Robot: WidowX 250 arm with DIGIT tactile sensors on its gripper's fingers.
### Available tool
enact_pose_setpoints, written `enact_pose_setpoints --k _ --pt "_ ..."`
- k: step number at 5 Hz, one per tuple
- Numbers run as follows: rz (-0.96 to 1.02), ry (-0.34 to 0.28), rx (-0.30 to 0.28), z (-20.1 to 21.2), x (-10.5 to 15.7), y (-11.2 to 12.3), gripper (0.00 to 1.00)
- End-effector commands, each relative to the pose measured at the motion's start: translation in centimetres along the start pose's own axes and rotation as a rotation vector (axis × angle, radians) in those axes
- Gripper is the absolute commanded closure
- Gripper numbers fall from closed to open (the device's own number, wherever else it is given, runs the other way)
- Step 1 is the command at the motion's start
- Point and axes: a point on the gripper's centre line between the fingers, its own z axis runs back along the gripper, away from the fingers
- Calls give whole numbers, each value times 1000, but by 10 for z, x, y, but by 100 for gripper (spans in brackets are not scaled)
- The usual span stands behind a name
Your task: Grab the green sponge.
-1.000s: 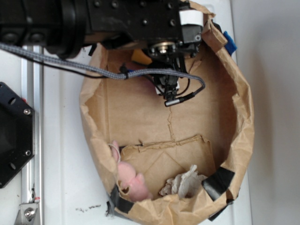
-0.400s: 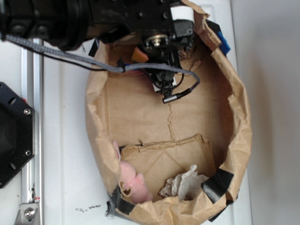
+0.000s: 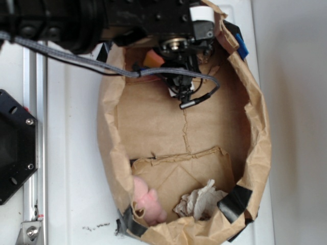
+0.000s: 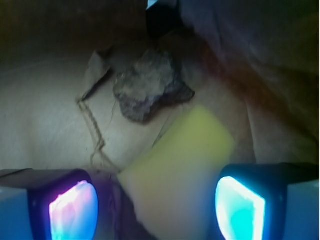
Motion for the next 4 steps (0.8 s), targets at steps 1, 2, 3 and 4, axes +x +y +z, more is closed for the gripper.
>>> enact_pose_setpoints --k 1,2,3,4 --pt "62 -28 48 1 22 22 0" --pt "52 -15 61 -9 23 20 0" --pt "17 -14 78 -16 21 13 0" --pt "12 -19 66 -10 16 10 0"
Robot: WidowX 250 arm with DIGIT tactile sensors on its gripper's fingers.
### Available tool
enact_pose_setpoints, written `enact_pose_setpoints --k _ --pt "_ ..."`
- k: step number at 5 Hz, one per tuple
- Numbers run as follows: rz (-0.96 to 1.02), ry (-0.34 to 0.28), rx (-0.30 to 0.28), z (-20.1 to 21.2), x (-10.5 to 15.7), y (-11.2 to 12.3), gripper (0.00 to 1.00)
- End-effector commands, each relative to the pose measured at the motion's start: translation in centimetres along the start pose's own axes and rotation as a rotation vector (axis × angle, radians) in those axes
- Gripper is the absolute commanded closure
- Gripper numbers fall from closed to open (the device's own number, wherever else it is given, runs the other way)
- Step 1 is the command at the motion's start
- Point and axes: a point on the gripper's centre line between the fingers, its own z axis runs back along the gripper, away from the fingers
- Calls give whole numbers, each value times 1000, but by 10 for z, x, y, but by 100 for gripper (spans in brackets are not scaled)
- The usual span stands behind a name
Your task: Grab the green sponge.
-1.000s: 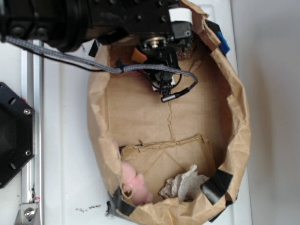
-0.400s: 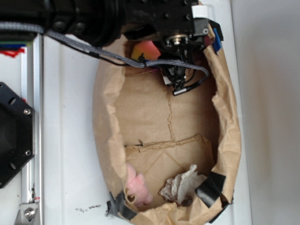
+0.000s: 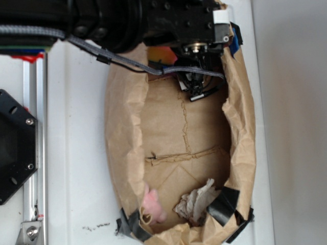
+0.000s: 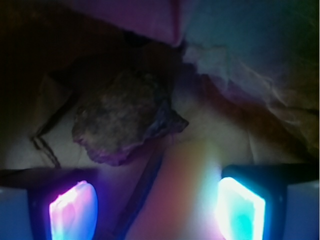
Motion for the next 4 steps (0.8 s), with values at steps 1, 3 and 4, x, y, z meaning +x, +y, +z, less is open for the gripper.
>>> enact_pose_setpoints --k 1,3,4 --pt "5 -42 -8 21 -7 5 0" --pt "19 -23 12 13 -8 7 0" --pt "27 -17 28 11 -11 4 0"
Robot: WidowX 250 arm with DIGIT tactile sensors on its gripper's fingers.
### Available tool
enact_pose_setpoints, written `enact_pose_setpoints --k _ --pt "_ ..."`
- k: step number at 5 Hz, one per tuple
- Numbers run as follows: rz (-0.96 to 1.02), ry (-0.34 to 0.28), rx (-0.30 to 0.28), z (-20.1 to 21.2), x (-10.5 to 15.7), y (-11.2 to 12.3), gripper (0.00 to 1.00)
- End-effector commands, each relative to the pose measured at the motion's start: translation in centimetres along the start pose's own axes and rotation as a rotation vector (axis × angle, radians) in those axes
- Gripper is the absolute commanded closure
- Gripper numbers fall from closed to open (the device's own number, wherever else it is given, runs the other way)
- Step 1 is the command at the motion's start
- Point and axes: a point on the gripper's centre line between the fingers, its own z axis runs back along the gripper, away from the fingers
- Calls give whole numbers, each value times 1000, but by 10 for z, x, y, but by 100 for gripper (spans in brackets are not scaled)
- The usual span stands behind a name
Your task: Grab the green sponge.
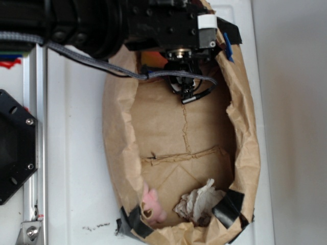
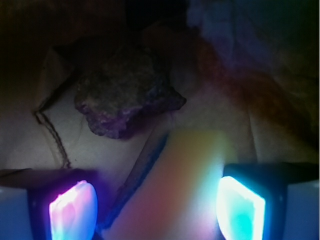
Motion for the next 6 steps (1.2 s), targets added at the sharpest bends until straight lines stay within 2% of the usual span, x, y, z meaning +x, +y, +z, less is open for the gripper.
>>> enact_pose_setpoints --k 1,2,3,6 --pt "34 2 52 -1 5 1 0" --pt "36 13 71 -7 2 -2 0" --pt "37 -12 56 -3 -5 -3 100" --pt "39 -24 59 1 -6 -3 100"
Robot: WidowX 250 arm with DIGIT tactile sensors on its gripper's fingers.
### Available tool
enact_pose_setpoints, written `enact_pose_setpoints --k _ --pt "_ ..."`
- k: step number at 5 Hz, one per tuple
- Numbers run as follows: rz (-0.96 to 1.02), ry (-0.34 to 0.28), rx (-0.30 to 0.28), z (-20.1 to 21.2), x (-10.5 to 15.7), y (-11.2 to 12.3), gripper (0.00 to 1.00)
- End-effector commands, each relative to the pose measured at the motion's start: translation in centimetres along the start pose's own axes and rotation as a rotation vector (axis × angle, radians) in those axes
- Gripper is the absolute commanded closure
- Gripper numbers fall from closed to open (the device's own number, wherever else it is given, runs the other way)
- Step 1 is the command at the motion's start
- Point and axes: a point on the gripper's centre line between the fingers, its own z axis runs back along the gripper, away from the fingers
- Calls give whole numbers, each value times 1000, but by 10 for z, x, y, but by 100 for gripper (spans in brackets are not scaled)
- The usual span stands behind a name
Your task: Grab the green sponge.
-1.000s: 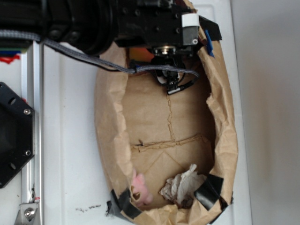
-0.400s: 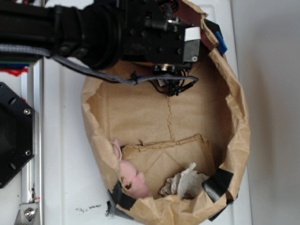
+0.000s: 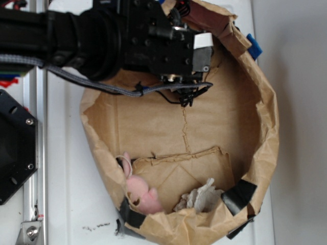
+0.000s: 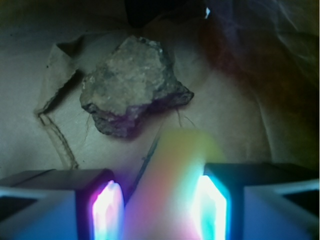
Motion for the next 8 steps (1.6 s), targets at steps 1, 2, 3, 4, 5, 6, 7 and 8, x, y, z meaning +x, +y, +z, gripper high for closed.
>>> enact_pose_setpoints --k 1,2,3,4,5,6,7,8 --pt "-9 -5 -2 8 4 4 100" --pt "-80 -24 -32 21 19 -1 100" --pt "-141 -100 -119 59 33 -18 100" --pt "-221 -149 -190 96 52 -40 100" --pt "-275 -184 -232 131 49 -52 100" --pt "-327 -167 -293 145 46 -55 100" --pt "-374 -155 -294 156 27 -61 100" --pt "-405 -158 -285 171 11 -65 100"
